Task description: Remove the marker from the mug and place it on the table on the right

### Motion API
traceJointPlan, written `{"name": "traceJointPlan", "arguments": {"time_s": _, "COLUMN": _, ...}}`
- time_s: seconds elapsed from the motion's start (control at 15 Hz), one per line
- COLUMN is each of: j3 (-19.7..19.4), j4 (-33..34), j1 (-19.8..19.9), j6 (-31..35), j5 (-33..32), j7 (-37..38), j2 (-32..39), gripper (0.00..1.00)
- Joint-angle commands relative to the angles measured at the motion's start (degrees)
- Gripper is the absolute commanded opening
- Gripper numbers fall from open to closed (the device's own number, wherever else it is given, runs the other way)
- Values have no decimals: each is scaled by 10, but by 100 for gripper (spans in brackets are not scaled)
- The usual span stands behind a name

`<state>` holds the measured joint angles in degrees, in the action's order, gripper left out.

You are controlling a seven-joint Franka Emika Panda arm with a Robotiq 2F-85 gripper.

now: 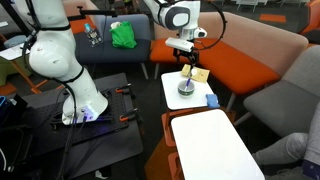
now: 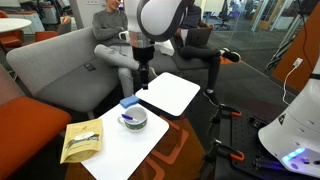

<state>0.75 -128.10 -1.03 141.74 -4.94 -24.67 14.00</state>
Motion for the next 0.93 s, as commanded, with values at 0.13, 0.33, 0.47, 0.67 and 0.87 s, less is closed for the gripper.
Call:
{"name": "traceJointPlan", "arguments": {"time_s": 0.13, "j3": 24, "j4": 5, "j1": 11, "j6": 22, "j5": 6, "j7": -18, "j2": 31, "gripper": 100}}
{"name": "traceJointPlan", "arguments": {"time_s": 0.33, "j3": 45, "j4": -5, "j1": 16, "j6": 62, "j5": 15, "j7": -25, "j2": 54, "gripper": 88}}
{"name": "traceJointPlan", "arguments": {"time_s": 0.47, "j3": 60, "j4": -10, "j1": 24, "j6": 93, "j5": 23, "j7": -31, "j2": 67, "gripper": 68}}
{"name": "traceJointPlan", "arguments": {"time_s": 0.67, "j3": 75, "j4": -4, "j1": 38, "j6": 121, "j5": 25, "j7": -42, "j2": 96, "gripper": 42}}
{"name": "traceJointPlan", "arguments": {"time_s": 0.87, "j3": 83, "j4": 18, "j1": 49, "j6": 122, "j5": 20, "j7": -46, "j2": 136, "gripper": 43}}
